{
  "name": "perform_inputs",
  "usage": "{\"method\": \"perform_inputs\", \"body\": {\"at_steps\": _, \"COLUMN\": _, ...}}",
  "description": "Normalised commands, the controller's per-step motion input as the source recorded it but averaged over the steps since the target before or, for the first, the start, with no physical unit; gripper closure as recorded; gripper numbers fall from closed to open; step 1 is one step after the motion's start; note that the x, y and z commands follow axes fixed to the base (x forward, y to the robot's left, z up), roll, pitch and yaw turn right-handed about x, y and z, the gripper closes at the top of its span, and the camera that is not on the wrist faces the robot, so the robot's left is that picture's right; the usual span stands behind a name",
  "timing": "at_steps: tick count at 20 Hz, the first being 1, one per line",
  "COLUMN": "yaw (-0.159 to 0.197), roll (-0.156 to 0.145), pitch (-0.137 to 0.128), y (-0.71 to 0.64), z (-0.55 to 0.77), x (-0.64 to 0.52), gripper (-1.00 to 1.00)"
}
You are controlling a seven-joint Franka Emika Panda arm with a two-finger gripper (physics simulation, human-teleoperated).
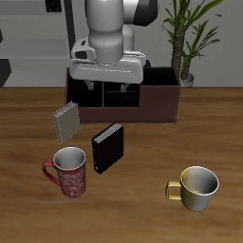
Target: Place the black book into the back desk caddy's right compartment
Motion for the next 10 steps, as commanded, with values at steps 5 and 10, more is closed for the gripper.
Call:
{"method": "perform_inputs", "body": {"at_steps": 5, "yaw": -0.04, "roll": 0.001, "pitch": -0.022, "y": -0.05, "z": -0.08, "x": 0.11, "gripper": -1.0}}
{"method": "perform_inputs", "body": {"at_steps": 10, "yaw": -0.049, "roll": -0.036, "pitch": -0.014, "y": -0.04, "z": -0.24, "x": 0.08, "gripper": -1.0}}
